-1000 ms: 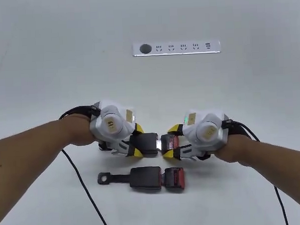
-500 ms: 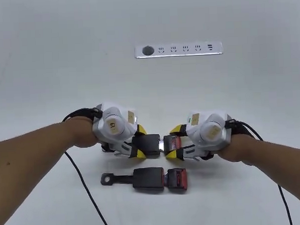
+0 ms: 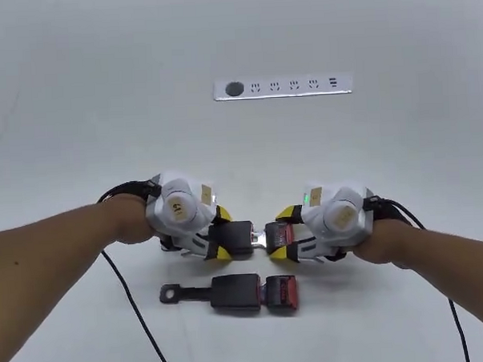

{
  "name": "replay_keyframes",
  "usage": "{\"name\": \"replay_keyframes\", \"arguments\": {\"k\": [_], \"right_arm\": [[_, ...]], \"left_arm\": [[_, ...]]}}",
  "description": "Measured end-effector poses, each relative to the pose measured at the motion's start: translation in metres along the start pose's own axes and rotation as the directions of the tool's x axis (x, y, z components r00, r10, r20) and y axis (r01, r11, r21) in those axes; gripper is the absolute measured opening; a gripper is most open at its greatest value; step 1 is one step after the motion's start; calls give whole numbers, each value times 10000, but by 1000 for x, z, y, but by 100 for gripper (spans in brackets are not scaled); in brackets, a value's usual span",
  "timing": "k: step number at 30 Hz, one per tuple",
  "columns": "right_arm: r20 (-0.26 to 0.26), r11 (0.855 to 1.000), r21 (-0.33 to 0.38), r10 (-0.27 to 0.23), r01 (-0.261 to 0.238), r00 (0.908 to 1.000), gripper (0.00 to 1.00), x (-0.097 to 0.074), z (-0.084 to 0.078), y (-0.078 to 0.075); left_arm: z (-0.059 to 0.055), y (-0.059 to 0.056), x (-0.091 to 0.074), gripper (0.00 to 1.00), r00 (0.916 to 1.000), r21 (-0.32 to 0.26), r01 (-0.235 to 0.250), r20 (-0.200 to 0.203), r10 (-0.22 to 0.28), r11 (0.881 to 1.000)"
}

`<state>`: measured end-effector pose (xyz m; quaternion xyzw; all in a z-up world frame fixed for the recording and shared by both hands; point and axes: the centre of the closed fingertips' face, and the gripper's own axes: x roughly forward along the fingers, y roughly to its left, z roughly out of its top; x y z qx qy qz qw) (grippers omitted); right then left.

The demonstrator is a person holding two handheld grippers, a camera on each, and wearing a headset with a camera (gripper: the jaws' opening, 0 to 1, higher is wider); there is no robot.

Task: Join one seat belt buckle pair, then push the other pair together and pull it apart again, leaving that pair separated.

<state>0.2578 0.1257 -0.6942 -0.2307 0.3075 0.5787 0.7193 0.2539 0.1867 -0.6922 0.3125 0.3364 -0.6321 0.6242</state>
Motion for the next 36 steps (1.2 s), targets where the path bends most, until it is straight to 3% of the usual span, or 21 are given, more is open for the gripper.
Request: {"name": "replay_keyframes", "arguments": {"k": [12, 36], "right_arm": [[-43, 10000, -84, 14, -15, 10000, 35, -4, -4, -1], [-68, 9995, 269, -176, 178, 9998, 36, -47, -40, -6]], "left_arm": [[1, 1, 0, 34, 10000, -20, 4, 28, -4, 10000], [0, 1, 0, 34, 9999, -46, 55, 113, -54, 10000]]}}
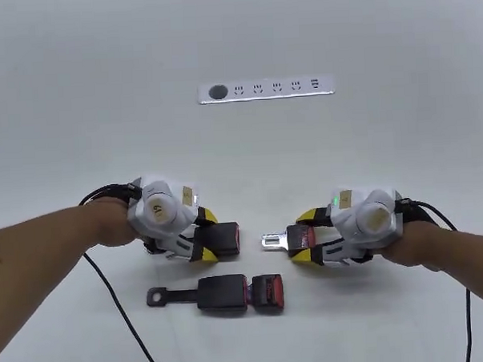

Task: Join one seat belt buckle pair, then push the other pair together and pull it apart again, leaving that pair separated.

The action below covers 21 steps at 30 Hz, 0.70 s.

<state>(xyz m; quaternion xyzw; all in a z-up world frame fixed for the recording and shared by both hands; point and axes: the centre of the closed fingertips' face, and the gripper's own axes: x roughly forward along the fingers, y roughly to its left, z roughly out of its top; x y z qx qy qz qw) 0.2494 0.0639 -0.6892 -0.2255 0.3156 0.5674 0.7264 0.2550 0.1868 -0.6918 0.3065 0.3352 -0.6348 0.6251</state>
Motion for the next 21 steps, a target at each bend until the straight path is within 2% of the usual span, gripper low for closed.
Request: {"name": "replay_keyframes", "arguments": {"k": [14, 21], "right_arm": [[-52, 9997, 202, -154, 155, 9999, 36, -19, -21, -10], [-52, 9993, 263, -278, 280, 9996, 36, -25, -29, -8]], "left_arm": [[3, -3, -2, 34, 10000, 52, 85, -30, -85, 9999], [2, -2, -2, 35, 10000, 7, 85, 13, -85, 10000]]}}
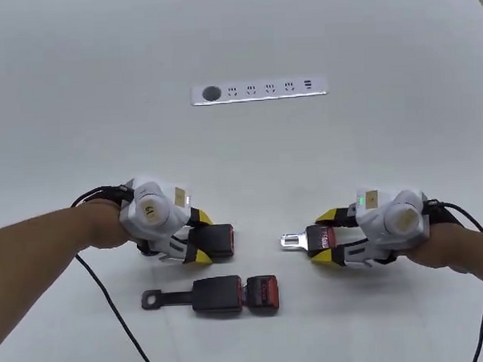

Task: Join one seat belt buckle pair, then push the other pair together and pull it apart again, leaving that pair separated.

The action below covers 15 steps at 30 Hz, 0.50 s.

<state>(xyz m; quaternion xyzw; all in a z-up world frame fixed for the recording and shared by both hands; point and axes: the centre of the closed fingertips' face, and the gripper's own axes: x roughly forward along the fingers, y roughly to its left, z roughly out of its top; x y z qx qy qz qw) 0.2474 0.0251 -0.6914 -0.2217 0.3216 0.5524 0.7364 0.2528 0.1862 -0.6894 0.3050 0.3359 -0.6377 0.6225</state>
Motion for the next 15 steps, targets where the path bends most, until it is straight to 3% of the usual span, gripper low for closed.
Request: {"name": "replay_keyframes", "arguments": {"k": [9, 15], "right_arm": [[8, 9995, 299, 51, -52, 10000, 37, -4, -2, 1], [-97, 10000, -42, 50, -51, 9999, 37, -4, -2, 2]], "left_arm": [[-2, 1, 1, 35, 10000, -47, -14, -8, 14, 10000], [-1, 2, 1, 36, 9999, -252, -92, -82, 90, 9996]]}}
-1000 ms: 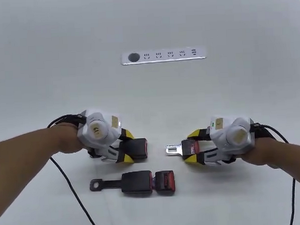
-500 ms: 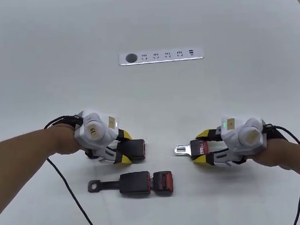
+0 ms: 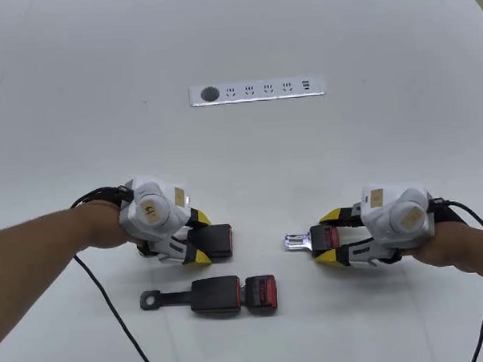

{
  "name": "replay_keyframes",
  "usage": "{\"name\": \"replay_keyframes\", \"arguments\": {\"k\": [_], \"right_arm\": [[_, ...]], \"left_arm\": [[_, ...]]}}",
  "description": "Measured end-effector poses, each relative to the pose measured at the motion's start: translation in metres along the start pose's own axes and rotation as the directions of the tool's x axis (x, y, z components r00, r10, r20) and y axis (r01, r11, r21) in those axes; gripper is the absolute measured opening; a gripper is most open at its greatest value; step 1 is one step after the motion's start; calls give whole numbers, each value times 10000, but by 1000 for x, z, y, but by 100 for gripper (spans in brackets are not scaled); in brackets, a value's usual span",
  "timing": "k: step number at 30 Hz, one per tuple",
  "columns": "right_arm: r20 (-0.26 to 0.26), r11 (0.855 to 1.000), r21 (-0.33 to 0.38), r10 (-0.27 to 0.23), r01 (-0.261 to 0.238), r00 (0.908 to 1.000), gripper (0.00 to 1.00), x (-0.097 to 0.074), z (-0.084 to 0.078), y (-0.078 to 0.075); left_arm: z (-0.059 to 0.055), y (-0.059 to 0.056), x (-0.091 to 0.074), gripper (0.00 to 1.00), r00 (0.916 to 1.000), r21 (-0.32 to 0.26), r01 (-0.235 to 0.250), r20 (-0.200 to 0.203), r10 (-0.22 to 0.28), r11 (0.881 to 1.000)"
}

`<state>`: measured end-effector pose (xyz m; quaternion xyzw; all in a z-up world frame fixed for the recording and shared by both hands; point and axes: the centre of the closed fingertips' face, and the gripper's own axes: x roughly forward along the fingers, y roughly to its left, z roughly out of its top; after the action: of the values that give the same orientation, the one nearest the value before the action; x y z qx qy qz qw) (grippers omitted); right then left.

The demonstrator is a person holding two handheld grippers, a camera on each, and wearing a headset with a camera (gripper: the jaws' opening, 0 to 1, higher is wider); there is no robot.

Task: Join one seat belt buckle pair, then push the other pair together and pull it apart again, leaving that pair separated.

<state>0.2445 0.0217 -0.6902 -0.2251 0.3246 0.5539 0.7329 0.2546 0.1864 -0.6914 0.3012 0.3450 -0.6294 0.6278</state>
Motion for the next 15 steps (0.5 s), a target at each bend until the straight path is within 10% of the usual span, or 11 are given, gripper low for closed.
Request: {"name": "replay_keyframes", "arguments": {"k": [6, 10, 15], "right_arm": [[-253, 9984, -154, -555, 551, 9981, 38, -3, 0, -4], [298, 9943, 448, -978, 964, 9948, 51, -8, 10, -5], [883, 9654, 1275, -2394, 2274, 9669, 63, -17, 21, -20]], "left_arm": [[6, -2, -3, 45, 10000, -835, -79, 7, 79, 9965], [20, 0, -14, 56, 9966, -1778, -314, 700, 444, 9836], [16, 15, -26, 65, 9839, -2886, -1079, 1060, 1437, 9513]]}}
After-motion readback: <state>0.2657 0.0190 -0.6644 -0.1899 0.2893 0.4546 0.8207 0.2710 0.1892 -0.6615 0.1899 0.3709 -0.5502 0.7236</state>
